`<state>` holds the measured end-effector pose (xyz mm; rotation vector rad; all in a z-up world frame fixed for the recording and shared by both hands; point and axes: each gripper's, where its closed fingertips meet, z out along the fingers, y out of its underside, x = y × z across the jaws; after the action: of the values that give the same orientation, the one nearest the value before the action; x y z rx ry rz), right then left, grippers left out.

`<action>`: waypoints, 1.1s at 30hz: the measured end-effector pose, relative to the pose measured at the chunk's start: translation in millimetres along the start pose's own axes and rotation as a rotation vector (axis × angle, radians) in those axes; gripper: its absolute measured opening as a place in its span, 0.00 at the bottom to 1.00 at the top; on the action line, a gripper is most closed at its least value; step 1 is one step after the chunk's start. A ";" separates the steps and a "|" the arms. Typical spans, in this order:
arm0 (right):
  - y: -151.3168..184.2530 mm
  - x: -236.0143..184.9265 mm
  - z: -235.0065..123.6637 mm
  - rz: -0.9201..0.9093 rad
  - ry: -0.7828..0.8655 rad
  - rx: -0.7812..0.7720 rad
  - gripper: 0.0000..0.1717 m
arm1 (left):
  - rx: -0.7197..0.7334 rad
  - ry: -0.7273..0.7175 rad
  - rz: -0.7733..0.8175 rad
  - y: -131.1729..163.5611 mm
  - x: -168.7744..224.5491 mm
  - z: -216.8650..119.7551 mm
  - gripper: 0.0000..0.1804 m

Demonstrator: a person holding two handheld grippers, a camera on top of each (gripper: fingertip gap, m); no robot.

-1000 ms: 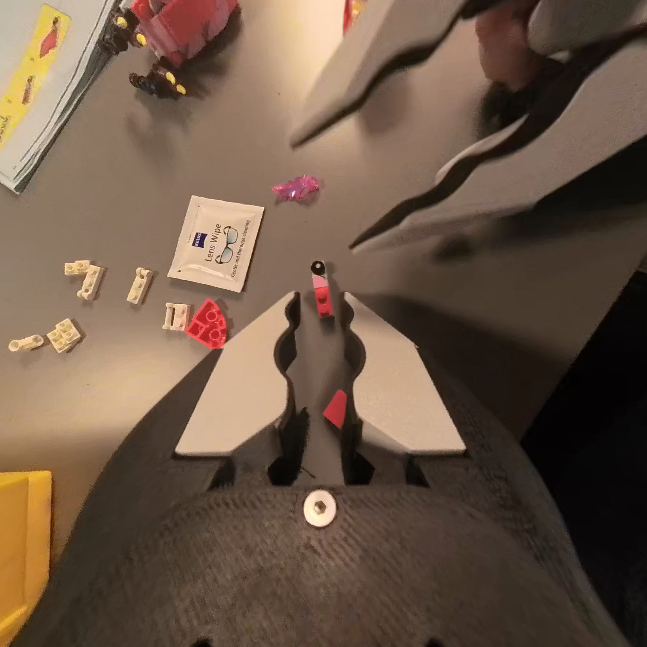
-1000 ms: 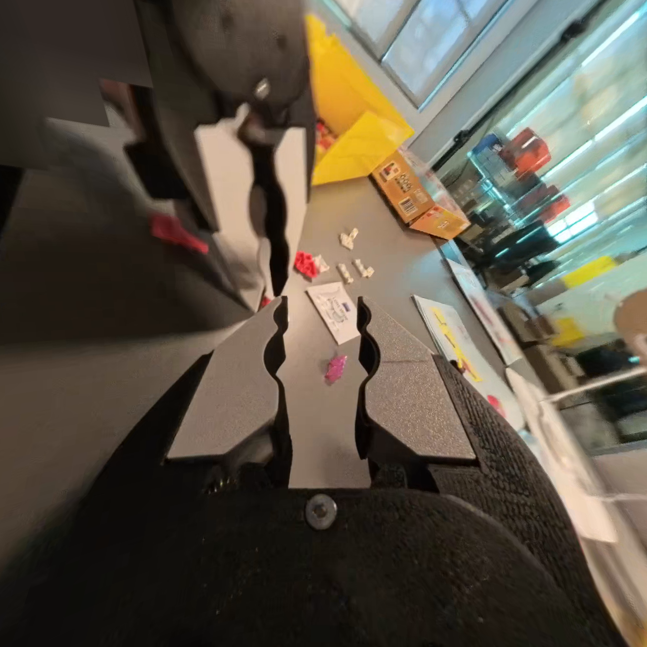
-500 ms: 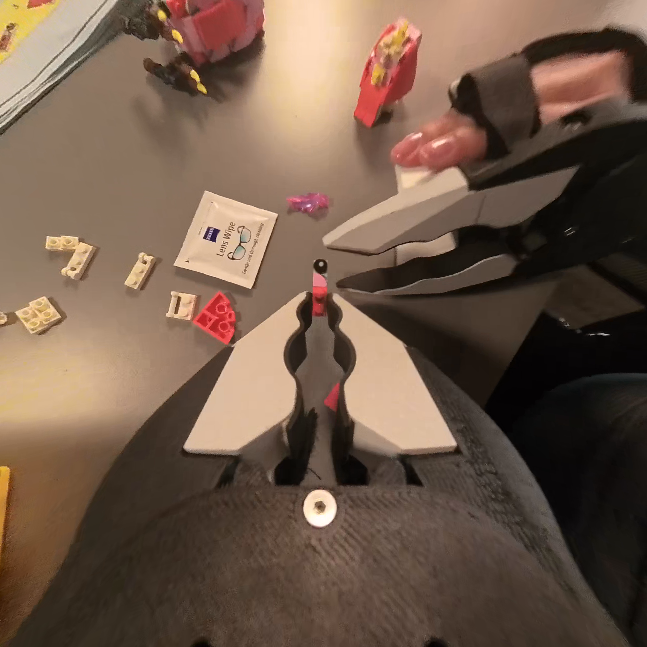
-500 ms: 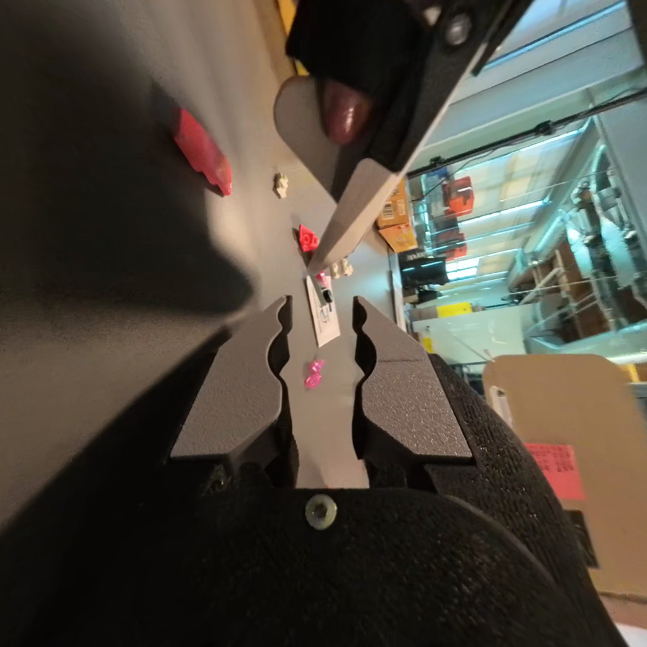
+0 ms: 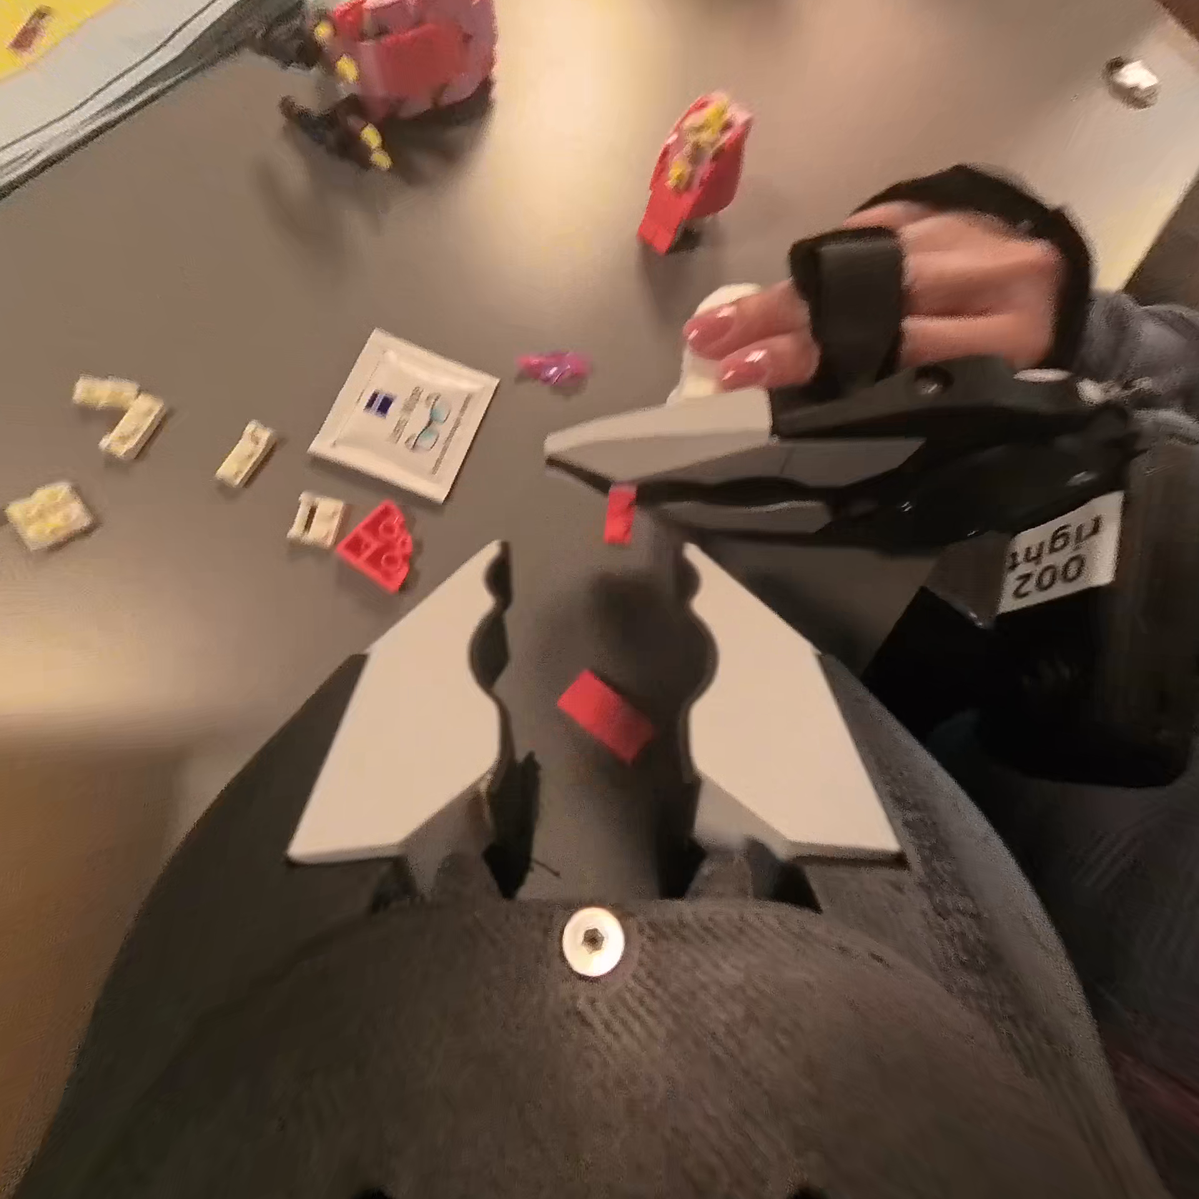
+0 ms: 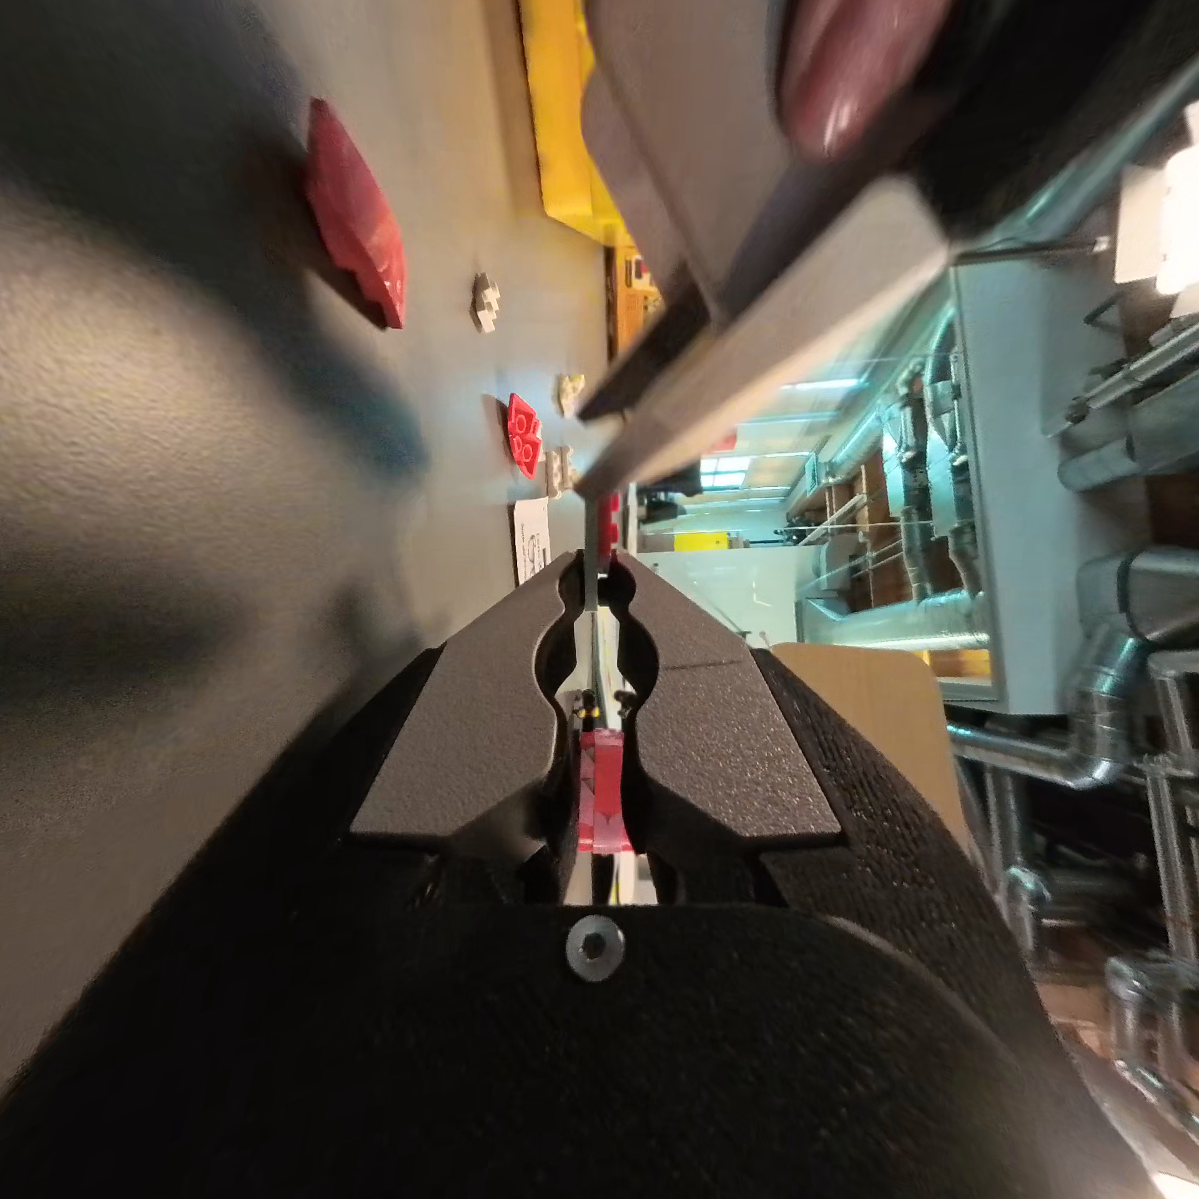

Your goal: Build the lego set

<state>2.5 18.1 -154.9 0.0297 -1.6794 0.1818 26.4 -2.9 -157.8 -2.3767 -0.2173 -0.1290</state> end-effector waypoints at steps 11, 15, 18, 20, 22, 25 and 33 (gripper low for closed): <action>-6.1 -0.4 -2.0 -0.029 0.004 0.025 0.02 | -0.103 -0.160 -0.006 60.2 7.1 -11.3 0.26; -7.4 -1.9 -3.0 -0.029 -0.004 0.036 0.02 | -0.130 -0.130 -0.062 64.5 6.3 -9.0 0.22; -11.6 -3.7 -4.6 -0.014 -0.021 0.066 0.02 | -0.150 -0.148 -0.023 68.8 2.6 -11.7 0.12; -14.9 -5.8 -6.0 0.007 -0.045 0.093 0.02 | -0.159 -0.149 0.029 69.9 1.0 -12.0 0.10; -16.6 -6.7 -7.5 0.034 -0.065 0.112 0.03 | -0.153 -0.120 0.045 69.3 0.1 -11.7 0.09; -19.0 -9.9 -10.5 0.066 -0.104 0.147 0.03 | -0.112 -0.058 0.075 65.6 -5.1 -10.3 0.09; -15.0 -10.9 -9.6 0.082 -0.113 0.137 0.03 | -0.050 -0.105 0.126 55.9 -9.8 -2.0 0.26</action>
<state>15.2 3.6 -163.1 0.0754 -1.7799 0.3629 27.5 -45.6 -195.3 -2.4415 -0.1151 0.0509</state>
